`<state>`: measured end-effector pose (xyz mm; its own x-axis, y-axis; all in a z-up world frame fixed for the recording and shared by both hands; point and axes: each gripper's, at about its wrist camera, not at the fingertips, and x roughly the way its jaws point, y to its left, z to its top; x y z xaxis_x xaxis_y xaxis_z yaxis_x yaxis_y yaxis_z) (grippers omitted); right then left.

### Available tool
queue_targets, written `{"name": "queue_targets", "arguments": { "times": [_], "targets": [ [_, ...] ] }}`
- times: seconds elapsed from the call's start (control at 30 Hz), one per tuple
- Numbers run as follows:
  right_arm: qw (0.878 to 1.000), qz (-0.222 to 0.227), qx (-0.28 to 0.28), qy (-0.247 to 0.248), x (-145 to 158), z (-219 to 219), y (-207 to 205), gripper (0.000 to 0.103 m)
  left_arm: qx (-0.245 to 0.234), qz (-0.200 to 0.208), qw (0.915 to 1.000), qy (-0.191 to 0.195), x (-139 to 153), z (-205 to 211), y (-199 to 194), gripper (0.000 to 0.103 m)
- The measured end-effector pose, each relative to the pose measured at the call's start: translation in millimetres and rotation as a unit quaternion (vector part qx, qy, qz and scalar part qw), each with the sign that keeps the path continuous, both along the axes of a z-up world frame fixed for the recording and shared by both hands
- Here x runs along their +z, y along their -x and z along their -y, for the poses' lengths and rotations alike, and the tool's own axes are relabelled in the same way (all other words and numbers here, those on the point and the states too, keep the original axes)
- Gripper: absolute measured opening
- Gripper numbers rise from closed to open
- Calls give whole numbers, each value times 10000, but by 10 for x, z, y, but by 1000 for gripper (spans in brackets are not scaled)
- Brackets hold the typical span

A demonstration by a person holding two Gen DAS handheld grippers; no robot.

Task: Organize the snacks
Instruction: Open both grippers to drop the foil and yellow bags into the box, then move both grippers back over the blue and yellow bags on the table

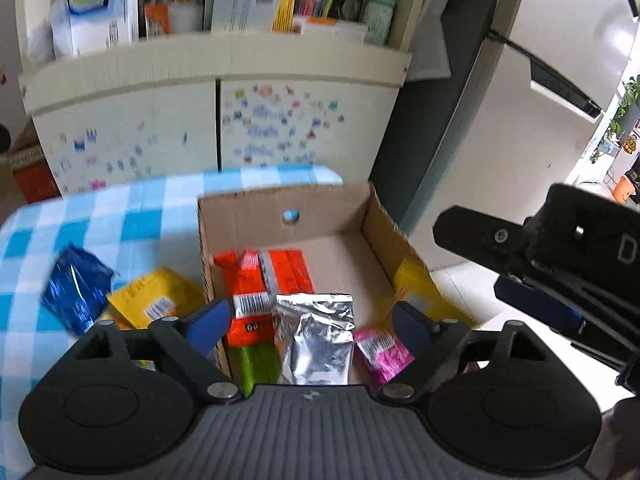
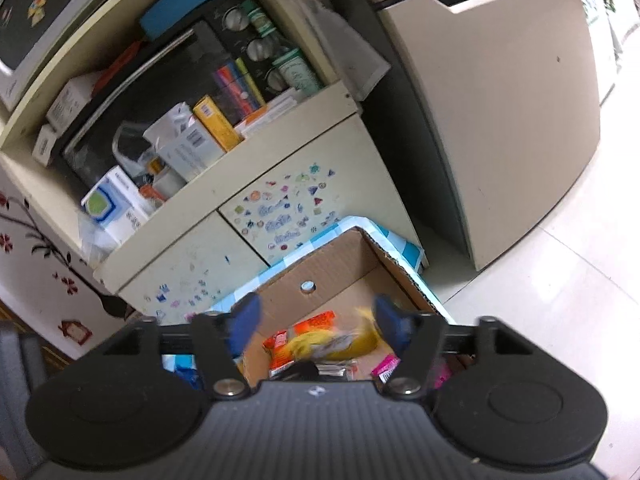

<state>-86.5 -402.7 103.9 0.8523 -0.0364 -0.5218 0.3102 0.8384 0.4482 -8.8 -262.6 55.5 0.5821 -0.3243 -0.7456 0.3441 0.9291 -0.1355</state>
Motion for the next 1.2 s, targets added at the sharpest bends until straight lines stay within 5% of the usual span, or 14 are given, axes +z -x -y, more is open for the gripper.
{"name": "queue_targets", "arguments": {
  "times": [0.33, 0.77, 1.2],
  "targets": [
    [9999, 107, 75, -77, -3, -30, -25, 70, 273, 138, 9995, -44, 135, -423, -122, 96],
    [9950, 155, 938, 317, -47, -499, -183, 74, 1118, 99, 9936, -133, 117, -1307, -389, 100],
    [9629, 40, 2245, 1497, -240, -1480, -283, 74, 1326, -74, 9901, -458, -176, -1768, -695, 100]
  ]
}}
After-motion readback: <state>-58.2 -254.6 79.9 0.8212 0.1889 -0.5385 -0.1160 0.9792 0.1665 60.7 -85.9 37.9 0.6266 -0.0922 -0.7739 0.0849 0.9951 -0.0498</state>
